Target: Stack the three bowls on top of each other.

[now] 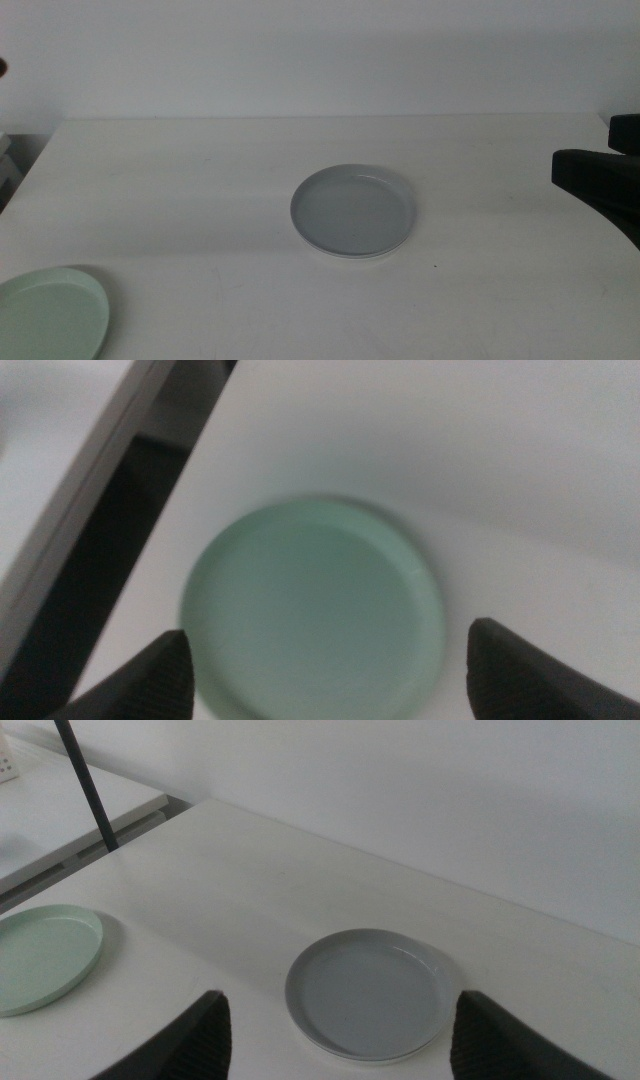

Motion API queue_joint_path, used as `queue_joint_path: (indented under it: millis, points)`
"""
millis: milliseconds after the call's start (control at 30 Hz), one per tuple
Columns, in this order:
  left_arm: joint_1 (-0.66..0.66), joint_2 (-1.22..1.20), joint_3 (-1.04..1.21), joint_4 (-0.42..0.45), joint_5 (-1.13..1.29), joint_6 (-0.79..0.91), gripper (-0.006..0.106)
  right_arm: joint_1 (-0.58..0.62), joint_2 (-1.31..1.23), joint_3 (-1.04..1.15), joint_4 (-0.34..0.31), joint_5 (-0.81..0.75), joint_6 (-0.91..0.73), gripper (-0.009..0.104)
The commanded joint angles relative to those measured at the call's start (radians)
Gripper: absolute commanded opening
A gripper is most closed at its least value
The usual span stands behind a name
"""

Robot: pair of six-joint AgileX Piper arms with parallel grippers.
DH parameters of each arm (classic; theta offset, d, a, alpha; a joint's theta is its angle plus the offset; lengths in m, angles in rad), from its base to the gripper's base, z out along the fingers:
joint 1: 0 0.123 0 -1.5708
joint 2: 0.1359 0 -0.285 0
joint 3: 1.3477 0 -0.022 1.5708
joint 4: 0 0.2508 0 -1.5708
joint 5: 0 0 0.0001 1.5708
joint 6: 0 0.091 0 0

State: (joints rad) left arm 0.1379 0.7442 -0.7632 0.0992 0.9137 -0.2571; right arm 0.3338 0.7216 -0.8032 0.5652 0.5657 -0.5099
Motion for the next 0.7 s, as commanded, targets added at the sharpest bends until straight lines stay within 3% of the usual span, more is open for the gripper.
queue_joint_path:
  millis: [0, 367, 500, 667]
  points:
    - [0.002, 0.052, -0.069, 0.042, 0.006, -0.013, 0.097, 0.000, -0.002, -0.024, 0.017, -0.062, -0.014, 0.056]
    - [0.002, 0.335, -0.207, 0.080, 0.014, 0.164, 0.097, 0.000, -0.002, -0.024, 0.017, -0.063, -0.014, 0.056]
    - [0.002, 0.414, -0.226, 0.032, -0.033, 0.311, 0.097, 0.000, -0.002, -0.024, 0.017, -0.063, -0.014, 0.056]
    - [0.002, 0.454, -0.230, 0.004, 0.003, 0.331, 0.097, 0.000, -0.002, -0.024, 0.017, -0.063, -0.014, 0.056]
